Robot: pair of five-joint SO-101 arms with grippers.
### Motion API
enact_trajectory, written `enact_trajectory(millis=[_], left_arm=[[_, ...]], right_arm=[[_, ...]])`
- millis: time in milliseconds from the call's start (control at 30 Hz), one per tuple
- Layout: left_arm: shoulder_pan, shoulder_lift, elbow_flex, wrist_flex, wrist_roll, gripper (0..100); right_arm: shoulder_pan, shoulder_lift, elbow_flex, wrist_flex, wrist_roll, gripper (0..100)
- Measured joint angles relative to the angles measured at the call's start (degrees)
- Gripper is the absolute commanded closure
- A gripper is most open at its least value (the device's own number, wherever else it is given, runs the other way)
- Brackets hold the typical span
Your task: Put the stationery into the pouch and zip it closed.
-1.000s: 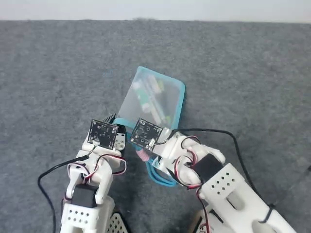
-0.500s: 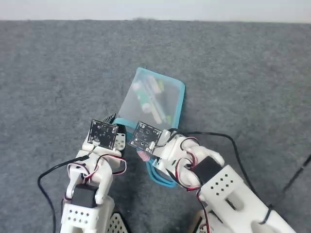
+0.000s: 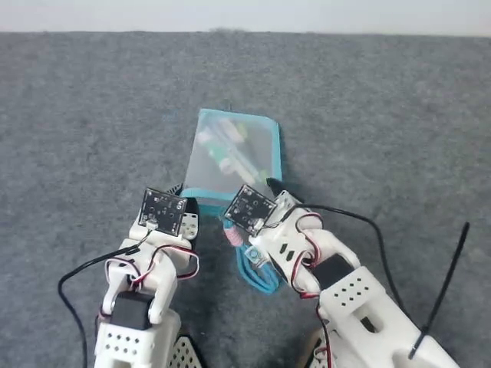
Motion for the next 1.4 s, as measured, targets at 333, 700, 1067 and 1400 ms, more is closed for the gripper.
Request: enact_trajectory(millis=[333,700,1067,1400], left_arm=[[-0.3,-0.1,-1.7,0.0,0.2,96],[-0.4,-0.8,-10.5,6.8,0.3,87],[-0.4,-0.8,-14.5,11.9,0.1,86],[9.9,-0.2,-8.6,9.6,-1.1,76]], right_arm=[[0.9,0.0,-2.3,-0.4,1.8,99.3],[8.8,8.7,-13.3,-0.4,-2.9,99.3],[12.8,26.9,-24.9,-0.6,-8.2,99.3],[9.2,14.1,-25.0,14.2,-12.0,99.3]])
